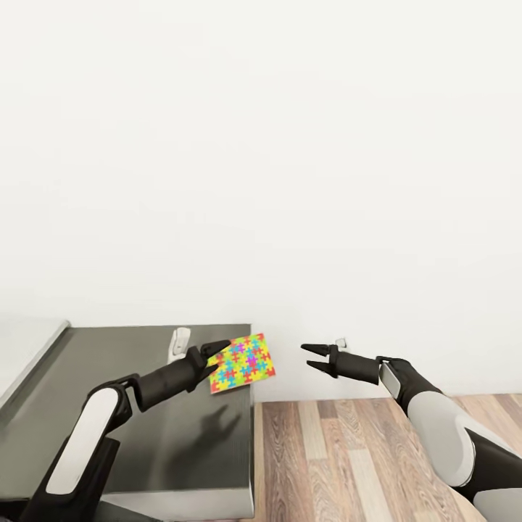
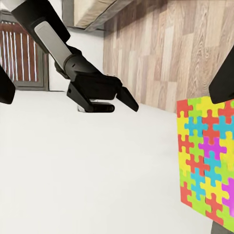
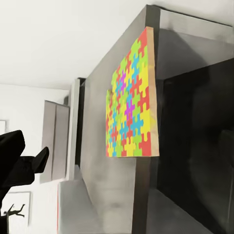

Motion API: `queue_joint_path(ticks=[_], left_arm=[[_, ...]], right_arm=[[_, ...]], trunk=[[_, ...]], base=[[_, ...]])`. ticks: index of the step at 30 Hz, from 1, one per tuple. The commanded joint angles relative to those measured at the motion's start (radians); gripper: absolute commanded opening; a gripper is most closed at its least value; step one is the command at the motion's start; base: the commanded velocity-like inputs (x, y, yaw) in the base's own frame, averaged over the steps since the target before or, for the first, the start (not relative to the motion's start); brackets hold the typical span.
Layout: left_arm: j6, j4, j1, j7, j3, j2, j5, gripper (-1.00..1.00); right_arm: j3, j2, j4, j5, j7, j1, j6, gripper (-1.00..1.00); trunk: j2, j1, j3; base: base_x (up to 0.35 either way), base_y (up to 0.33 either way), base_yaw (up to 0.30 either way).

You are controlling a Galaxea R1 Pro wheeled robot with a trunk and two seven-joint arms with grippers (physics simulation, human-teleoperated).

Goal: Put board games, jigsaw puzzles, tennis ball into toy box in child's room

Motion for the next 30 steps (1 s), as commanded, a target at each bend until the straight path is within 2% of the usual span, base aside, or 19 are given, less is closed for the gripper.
queue_joint_path(ticks=[1, 11, 17, 30], left_arm=[[0.001, -0.001, -0.002, 0.01, -0.001, -0.002, 0.011, 1.0], [0.001, -0.001, -0.005, 0.009, -0.004, -0.011, 0.011, 1.0], [0.001, -0.001, -0.004, -0.017, -0.005, -0.011, 0.011, 1.0], [0.002, -0.001, -0.005, -0.031, -0.005, -0.011, 0.014, 1.0]], right_arm=[[-0.008, 0.0, -0.001, 0.01, 0.006, -0.001, 0.008, 1.0], [-0.009, -0.004, -0.001, 0.009, 0.007, -0.001, 0.01, 1.0], [-0.011, -0.013, -0.001, 0.009, 0.007, -0.001, 0.01, 1.0], [-0.011, -0.021, -0.001, 0.009, 0.006, -0.001, 0.01, 1.0]], trunk=[[-0.008, 0.004, -0.004], [-0.078, 0.042, -0.03], [-0.085, 0.046, -0.033], [-0.176, 0.096, -0.074]], base=[[0.0, 0.0, 0.215], [0.0, 0.0, 0.211], [0.0, 0.0, 0.039], [0.0, 0.0, 0.002]])
